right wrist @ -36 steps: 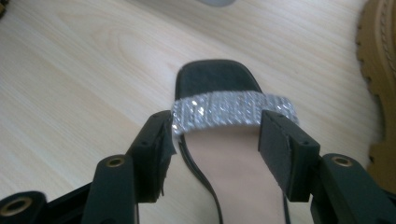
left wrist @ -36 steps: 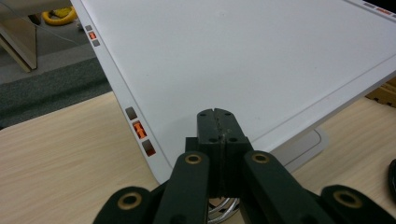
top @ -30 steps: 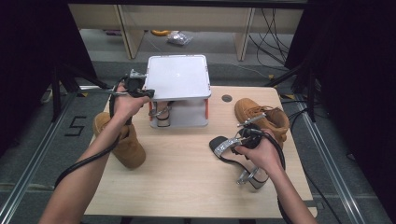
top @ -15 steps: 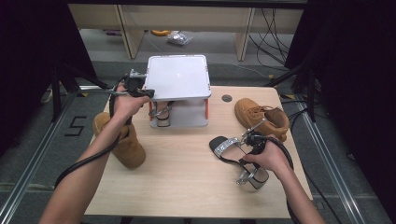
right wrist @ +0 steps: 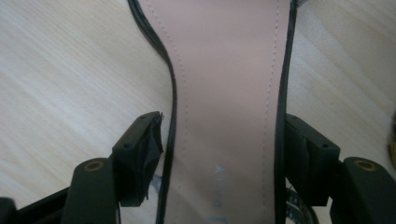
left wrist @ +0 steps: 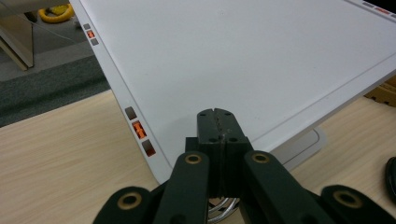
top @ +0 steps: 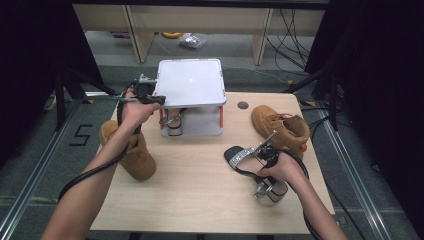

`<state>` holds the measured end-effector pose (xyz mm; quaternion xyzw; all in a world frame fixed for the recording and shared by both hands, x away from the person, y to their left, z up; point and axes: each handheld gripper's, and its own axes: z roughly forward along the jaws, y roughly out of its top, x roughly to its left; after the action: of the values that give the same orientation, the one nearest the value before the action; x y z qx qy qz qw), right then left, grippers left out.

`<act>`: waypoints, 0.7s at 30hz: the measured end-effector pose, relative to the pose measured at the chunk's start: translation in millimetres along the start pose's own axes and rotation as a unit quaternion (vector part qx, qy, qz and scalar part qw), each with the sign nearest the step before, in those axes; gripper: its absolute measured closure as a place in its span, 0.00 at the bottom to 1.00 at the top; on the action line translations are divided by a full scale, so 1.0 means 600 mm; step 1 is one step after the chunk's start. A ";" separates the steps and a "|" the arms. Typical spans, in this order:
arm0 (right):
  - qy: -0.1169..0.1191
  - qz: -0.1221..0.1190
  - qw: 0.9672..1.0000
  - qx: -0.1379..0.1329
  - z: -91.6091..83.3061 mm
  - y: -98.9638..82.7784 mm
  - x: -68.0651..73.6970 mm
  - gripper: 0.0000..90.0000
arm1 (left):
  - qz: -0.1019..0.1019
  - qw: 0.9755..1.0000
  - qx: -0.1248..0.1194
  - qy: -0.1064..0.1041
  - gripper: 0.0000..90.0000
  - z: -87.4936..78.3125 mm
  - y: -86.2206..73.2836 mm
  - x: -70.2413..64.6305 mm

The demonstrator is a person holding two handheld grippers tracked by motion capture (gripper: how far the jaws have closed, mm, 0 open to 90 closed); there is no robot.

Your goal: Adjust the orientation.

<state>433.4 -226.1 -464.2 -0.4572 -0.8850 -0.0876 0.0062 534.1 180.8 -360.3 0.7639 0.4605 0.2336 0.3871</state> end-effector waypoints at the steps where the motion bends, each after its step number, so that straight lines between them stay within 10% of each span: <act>1: -0.006 0.001 1.000 0.009 0.002 0.003 0.000 0.39 | 0.000 1.000 0.000 0.000 1.00 0.000 0.000 0.000; 21: -0.025 -0.013 0.999 0.037 0.022 0.020 0.006 0.46 | 0.001 1.000 0.001 -0.001 1.00 0.000 0.000 0.001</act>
<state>442.2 -214.3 -475.3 -0.4470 -0.8935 -0.0435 0.0003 534.2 181.3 -360.1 0.7648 0.4598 0.2331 0.3865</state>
